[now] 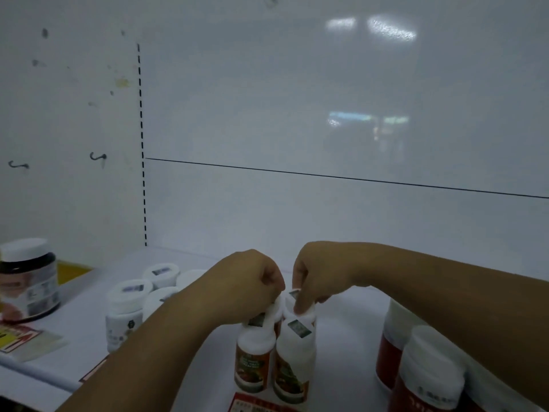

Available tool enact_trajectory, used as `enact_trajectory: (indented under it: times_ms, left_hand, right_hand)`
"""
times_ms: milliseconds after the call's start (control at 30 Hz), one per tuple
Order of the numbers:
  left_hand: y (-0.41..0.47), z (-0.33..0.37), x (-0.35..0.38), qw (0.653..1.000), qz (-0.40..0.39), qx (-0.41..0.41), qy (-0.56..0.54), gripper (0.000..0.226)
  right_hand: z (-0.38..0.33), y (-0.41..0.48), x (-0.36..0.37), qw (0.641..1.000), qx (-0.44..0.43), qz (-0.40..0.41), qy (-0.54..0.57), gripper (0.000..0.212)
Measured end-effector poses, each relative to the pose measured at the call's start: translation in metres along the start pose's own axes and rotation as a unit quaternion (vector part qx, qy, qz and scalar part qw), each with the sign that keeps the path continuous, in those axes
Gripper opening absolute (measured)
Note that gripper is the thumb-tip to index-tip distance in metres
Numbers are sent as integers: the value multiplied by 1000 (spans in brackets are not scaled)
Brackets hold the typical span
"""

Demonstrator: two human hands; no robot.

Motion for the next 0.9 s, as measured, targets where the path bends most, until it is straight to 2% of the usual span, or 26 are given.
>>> enact_trajectory:
  times_ms: [133,300,333,400,467,533,600,700,800,900]
  left_hand:
    - [1,0,-1,996,-11,53,76,30]
    - [9,1,-1,989,-2,80,125,30]
    - [11,2,-4,987,-8,88,133,29]
    - [13,4,-14,985,-54,103,130,32]
    - [17,9,-27,975,-111,122,148,50]
    - [27,21,-38,970,-108,143,162,62]
    - [38,35,-41,972,-88,153,156,69]
    - [47,65,-42,969,-117,139,166,78]
    - [50,97,-37,957,-171,125,201,121]
    - [52,146,-22,958,-162,125,202,137]
  right_hand:
    - [0,2,2,999,26,-21,17,33]
    - [5,-3,7,1000,18,-11,10,24]
    - [5,-6,8,1000,10,-6,7,27]
    - [8,-11,6,1000,-3,4,-13,44]
    - [18,-16,-2,996,-7,58,-61,65]
    - [32,-24,-19,980,-9,137,-144,71]
    - [45,-34,-34,963,8,172,-208,73]
    - [71,-60,-48,961,36,174,-214,75]
    - [102,-94,-57,963,28,182,-196,74]
    - [149,-141,-73,962,25,184,-200,72]
Point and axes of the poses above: each hand's wrist, its own y-axis towards the middle knuckle, its own x-axis out of the palm, z = x × y, the point moved 1 cm from there along y, towards the middle knuckle, and after that the axes turned 14 degrees about y, right-handed, at the moved point
